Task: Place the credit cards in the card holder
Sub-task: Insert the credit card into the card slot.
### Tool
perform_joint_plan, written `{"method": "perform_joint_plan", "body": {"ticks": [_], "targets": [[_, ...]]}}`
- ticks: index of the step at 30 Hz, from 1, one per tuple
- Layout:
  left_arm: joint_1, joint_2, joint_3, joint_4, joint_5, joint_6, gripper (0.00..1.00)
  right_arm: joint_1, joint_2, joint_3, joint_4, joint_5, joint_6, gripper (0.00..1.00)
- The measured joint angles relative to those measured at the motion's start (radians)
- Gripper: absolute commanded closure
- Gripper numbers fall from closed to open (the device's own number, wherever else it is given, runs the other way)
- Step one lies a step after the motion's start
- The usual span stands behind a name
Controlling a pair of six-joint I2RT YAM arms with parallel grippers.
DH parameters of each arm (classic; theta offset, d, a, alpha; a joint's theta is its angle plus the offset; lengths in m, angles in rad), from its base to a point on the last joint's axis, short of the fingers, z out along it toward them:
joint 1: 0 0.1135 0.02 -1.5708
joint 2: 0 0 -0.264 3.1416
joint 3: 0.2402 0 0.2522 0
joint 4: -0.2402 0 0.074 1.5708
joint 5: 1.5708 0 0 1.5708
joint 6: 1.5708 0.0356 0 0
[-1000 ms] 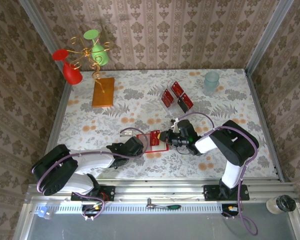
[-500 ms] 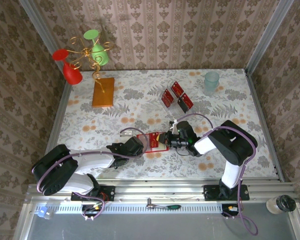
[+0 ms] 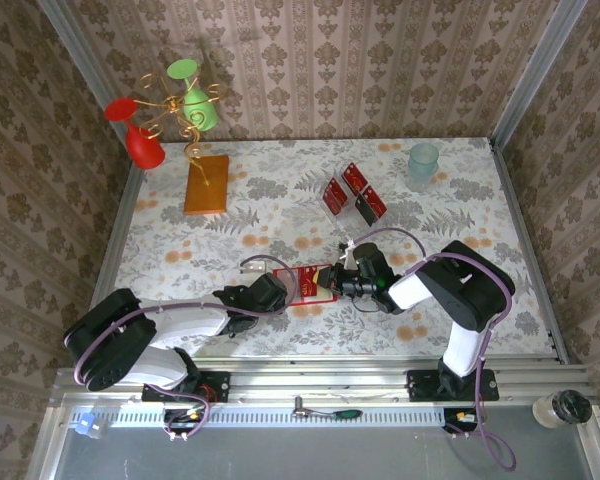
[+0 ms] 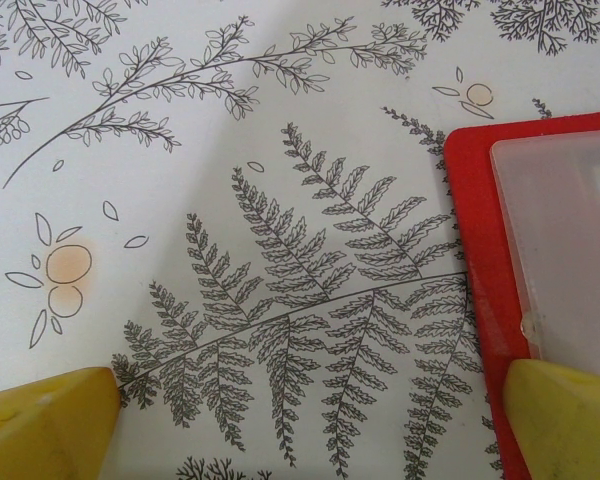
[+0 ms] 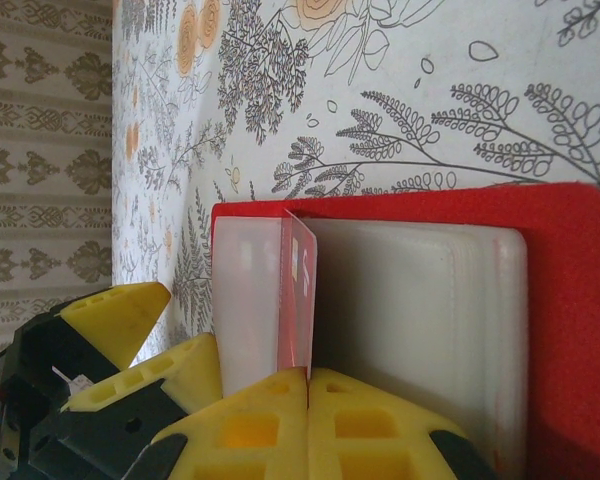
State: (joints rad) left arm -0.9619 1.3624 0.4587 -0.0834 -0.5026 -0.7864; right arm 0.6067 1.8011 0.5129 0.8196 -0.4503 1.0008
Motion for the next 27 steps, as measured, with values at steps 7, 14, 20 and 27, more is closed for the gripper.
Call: {"method": "perform_joint_plan", "body": {"ticks": [7, 14, 20, 27], "targets": [[0.0, 0.0, 0.0, 0.0, 0.0, 0.0, 0.0, 0.001, -0.024, -0.011, -0.035, -0.003, -0.01, 1.0], [0.0, 0.0, 0.0, 0.0, 0.0, 0.0, 0.0, 0.001, -0.03, -0.009, -0.055, -0.01, -0.027, 1.0], [0.0, 0.0, 0.0, 0.0, 0.0, 0.0, 0.0, 0.001, -0.03, 0.004, -0.079, -0.023, -0.03, 1.0], [0.0, 0.0, 0.0, 0.0, 0.0, 0.0, 0.0, 0.001, -0.021, 0.04, -0.133, -0.039, -0.037, 1.0]]}}
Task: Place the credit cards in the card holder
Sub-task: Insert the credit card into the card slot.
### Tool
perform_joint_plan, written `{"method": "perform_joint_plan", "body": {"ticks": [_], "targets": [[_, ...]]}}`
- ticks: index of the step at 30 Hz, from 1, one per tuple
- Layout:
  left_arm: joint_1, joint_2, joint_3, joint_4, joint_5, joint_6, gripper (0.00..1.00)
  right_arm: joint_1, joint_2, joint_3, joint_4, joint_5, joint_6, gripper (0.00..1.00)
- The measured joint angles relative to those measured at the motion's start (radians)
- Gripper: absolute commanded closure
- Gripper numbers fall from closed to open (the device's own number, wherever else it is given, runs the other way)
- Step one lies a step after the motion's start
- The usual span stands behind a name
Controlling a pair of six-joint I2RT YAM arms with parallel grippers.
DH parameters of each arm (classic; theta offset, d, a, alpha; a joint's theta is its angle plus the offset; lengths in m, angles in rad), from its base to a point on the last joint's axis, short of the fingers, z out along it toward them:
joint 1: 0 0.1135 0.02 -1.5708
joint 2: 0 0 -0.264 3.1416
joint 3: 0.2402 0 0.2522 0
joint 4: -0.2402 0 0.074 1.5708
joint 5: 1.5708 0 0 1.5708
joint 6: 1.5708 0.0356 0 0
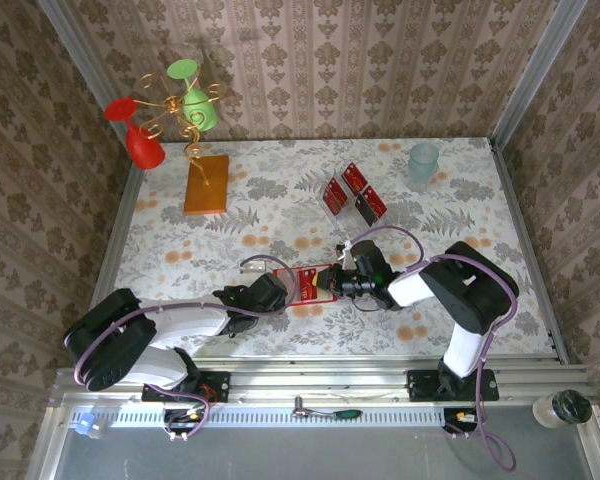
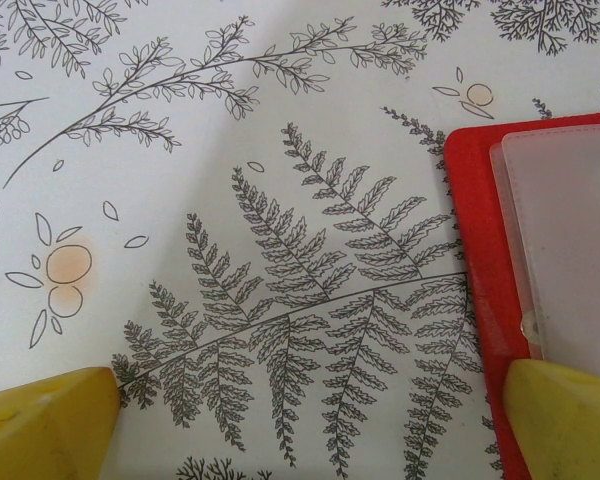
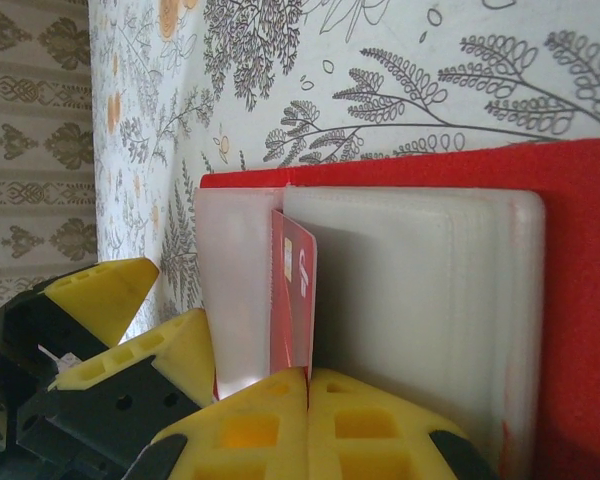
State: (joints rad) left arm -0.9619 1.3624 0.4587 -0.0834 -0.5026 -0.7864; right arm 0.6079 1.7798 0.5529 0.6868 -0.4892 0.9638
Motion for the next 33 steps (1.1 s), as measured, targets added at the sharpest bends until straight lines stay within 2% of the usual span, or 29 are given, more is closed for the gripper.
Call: {"method": "perform_joint_plan", "body": {"ticks": [4, 8, 10, 13, 15, 17, 21, 24, 33], "targets": [[0.0, 0.0, 0.0, 0.0, 0.0, 0.0, 0.0, 0.003, 0.014, 0.029, -0.028, -0.017, -0.011, 0.98], [0.0, 0.0, 0.0, 0.0, 0.0, 0.0, 0.0, 0.005, 0.014, 0.058, -0.072, -0.031, -0.029, 0.73], [0.0, 0.0, 0.0, 0.0, 0.0, 0.0, 0.0, 0.01, -0.003, 0.083, -0.124, -0.04, -0.06, 0.65], [0.0, 0.0, 0.0, 0.0, 0.0, 0.0, 0.0, 0.012, -0.046, 0.106, -0.235, -0.026, -0.109, 0.57], [0.0, 0.0, 0.0, 0.0, 0.0, -0.001, 0.0, 0.01, -0.085, 0.117, -0.335, -0.008, -0.147, 0.56], [0.0, 0.0, 0.0, 0.0, 0.0, -0.001, 0.0, 0.006, -0.121, 0.135, -0.433, 0.014, -0.183, 0.59], [0.0, 0.0, 0.0, 0.0, 0.0, -0.001, 0.0, 0.001, -0.158, 0.2, -0.575, 0.048, -0.248, 0.83], [0.0, 0.0, 0.0, 0.0, 0.0, -0.004, 0.0, 0.001, -0.156, 0.247, -0.639, 0.064, -0.279, 0.91], [0.0, 0.0, 0.0, 0.001, 0.0, -0.005, 0.0, 0.035, -0.065, 0.326, -0.719, 0.089, -0.313, 0.94]]}}
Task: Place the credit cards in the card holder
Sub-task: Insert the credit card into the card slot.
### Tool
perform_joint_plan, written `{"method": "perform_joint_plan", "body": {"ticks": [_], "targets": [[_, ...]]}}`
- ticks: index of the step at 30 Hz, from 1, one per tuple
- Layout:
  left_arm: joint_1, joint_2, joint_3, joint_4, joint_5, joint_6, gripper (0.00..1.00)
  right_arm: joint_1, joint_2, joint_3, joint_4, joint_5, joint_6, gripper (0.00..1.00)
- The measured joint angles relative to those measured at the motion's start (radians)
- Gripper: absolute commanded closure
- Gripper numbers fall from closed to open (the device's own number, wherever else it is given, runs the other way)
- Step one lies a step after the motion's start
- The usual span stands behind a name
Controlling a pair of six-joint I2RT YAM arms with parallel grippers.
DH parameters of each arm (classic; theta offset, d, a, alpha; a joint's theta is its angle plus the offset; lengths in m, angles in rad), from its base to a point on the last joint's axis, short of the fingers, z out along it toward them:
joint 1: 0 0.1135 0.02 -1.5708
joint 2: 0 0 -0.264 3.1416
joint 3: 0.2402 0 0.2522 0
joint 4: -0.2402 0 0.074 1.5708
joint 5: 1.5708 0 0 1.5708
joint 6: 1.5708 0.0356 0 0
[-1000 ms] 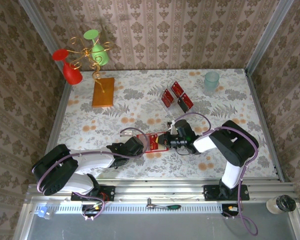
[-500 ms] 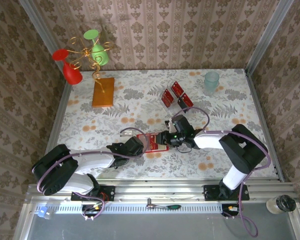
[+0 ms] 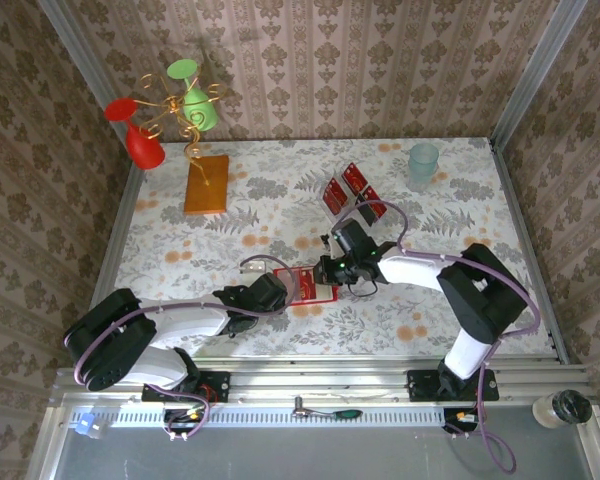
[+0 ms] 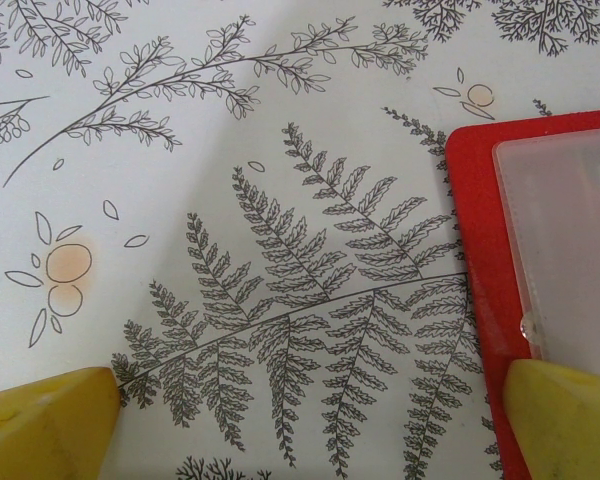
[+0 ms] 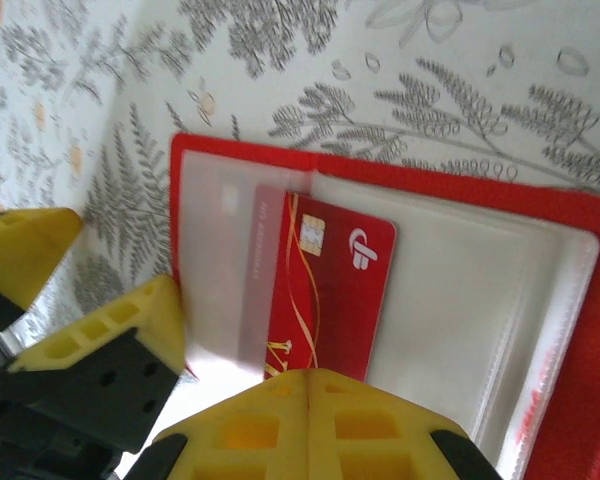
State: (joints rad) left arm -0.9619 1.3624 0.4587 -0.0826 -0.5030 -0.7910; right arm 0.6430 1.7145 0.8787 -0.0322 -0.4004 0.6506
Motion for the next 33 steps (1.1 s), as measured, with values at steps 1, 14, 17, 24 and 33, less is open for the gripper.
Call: {"method": "perform_joint_plan", "body": {"ticks": [1, 14, 17, 24, 33], "targets": [[0.0, 0.0, 0.0, 0.0, 0.0, 0.0, 0.0, 0.004, 0.013, 0.004, -0.004, 0.002, -0.001, 0.94], [0.0, 0.0, -0.001, 0.004, 0.0, -0.001, 0.0, 0.064, 0.125, 0.1, -0.027, 0.005, -0.001, 0.95], [0.001, -0.003, -0.001, 0.002, 0.0, 0.0, 0.0, 0.076, 0.143, 0.122, -0.029, 0.005, -0.001, 0.96], [0.04, -0.064, -0.006, -0.011, 0.001, 0.0, 0.0, 0.086, 0.163, 0.145, -0.04, 0.006, -0.001, 0.95], [0.066, -0.058, -0.027, -0.014, 0.008, 0.0, 0.0, 0.077, 0.141, 0.15, -0.078, 0.024, -0.001, 0.91]]}}
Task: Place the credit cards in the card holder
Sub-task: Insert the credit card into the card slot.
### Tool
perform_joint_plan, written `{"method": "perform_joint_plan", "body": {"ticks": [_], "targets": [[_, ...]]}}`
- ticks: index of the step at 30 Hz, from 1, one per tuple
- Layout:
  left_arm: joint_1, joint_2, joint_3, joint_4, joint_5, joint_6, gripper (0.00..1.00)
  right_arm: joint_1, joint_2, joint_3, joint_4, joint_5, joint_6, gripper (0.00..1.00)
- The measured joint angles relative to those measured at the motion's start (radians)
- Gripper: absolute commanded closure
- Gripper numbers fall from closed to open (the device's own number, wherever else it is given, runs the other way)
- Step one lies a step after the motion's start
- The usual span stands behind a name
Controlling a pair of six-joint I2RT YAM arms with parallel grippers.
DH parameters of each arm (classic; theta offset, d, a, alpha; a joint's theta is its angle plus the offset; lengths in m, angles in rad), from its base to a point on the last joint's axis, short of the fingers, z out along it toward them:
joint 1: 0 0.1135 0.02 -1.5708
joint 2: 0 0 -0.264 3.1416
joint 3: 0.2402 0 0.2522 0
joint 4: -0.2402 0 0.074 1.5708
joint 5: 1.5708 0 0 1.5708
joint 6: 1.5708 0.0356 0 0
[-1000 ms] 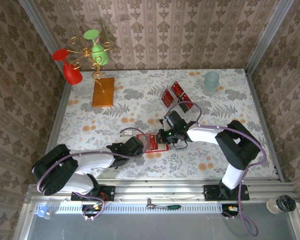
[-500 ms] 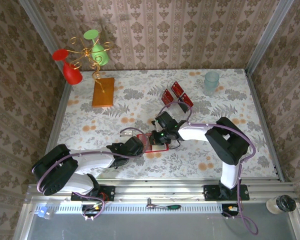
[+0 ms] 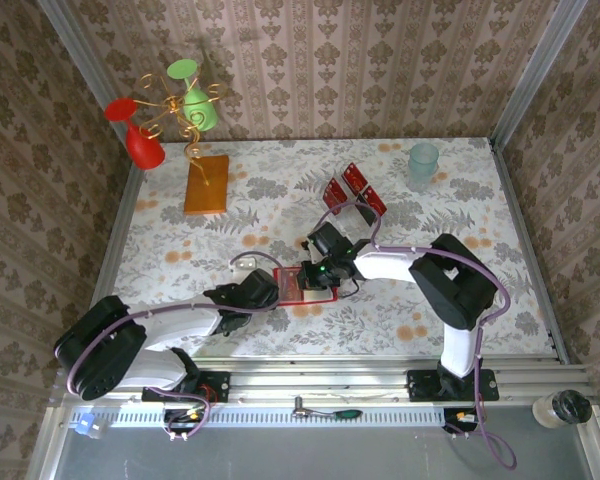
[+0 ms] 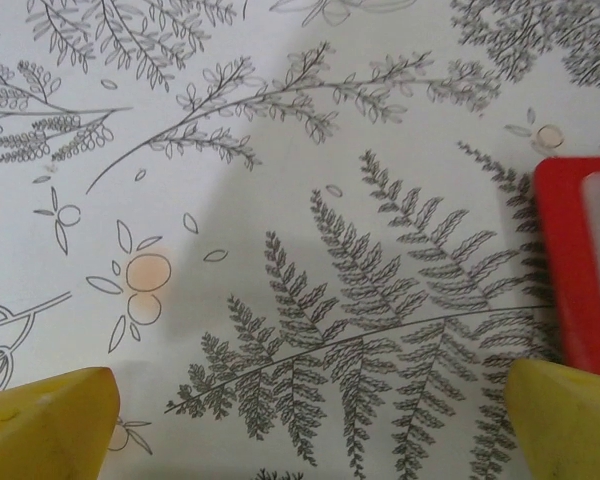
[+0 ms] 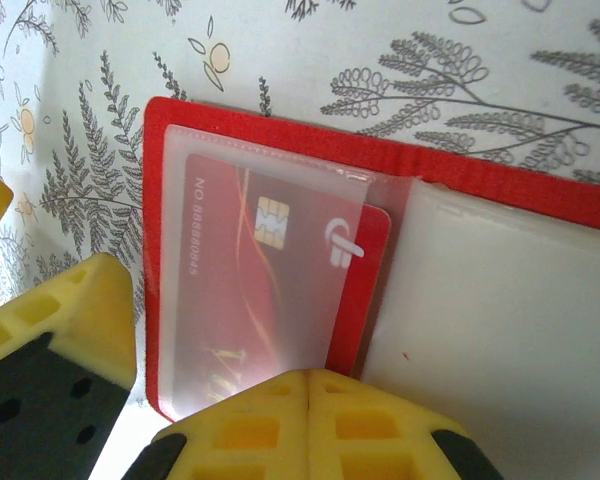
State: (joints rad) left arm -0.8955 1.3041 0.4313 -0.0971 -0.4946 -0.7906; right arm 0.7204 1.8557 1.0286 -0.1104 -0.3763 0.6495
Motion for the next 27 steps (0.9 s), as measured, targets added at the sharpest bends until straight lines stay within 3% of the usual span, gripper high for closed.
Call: {"method": "perform_joint_plan", "body": {"ticks": [13, 27], "targets": [[0.0, 0.032, 0.0, 0.021, 0.0, 0.0, 0.0, -0.02, -0.014, 0.036, -0.04, 0.023, -0.022, 0.92], [0.0, 0.036, 0.0, 0.027, -0.001, 0.0, 0.0, -0.01, 0.074, 0.1, -0.04, 0.018, -0.021, 0.94]]}}
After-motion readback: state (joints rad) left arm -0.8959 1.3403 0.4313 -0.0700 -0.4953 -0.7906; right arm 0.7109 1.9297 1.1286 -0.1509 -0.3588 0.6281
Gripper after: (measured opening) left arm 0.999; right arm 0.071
